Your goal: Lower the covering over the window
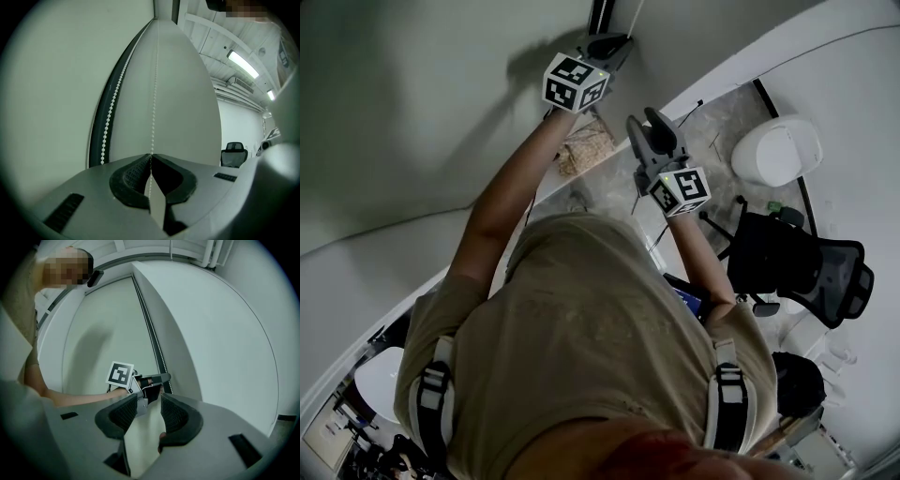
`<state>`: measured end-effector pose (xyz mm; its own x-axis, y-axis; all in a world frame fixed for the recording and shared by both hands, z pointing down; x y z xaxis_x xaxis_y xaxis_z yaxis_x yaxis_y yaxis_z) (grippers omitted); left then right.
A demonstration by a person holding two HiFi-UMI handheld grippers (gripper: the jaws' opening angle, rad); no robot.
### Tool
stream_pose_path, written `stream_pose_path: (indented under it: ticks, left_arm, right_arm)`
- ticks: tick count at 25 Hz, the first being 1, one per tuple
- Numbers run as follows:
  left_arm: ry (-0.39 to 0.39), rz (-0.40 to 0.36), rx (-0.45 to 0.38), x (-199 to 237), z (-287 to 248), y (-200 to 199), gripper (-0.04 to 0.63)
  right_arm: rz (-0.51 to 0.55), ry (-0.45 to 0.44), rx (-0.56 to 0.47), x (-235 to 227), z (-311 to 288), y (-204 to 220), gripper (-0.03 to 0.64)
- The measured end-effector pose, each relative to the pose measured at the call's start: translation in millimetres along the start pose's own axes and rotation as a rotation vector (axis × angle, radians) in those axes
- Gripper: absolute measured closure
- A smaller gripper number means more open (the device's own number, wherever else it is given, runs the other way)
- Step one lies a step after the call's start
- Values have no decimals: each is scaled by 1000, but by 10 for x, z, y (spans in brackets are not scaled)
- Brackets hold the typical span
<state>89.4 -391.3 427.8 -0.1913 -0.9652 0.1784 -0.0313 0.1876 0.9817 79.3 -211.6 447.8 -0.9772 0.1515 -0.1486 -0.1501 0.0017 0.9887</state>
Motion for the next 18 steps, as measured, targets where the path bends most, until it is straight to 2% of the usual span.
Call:
stream_pose_path:
  ticks: [6,12,15,18]
  left_arm:
    - [33,-15,27,-108,163,36,575]
    - [42,-53,38,-436,650,52,577]
    - [25,-48,23,-584,857,97,577]
    - [-12,-65,29,-733,1013,194,577]
  right_arm:
    - [12,-19,-1,71,-31,25,460]
    - [0,-48,-73,152,-38,-290,460]
    - [27,-89,-110,178,-87,-490,478]
    - [62,-182,-117,233,-164,-637,516]
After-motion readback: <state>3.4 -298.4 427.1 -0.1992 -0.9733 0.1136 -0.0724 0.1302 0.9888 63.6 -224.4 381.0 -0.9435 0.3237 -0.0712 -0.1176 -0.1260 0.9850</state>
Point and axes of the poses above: the fingertips, and each gripper's own axes: z backward along the fingers, x to its left, y out of its underside, the point moved 4 cm from there along z, backward along the fingers, and after that the axes turned 5 degrees about z, right-handed, at the moved point
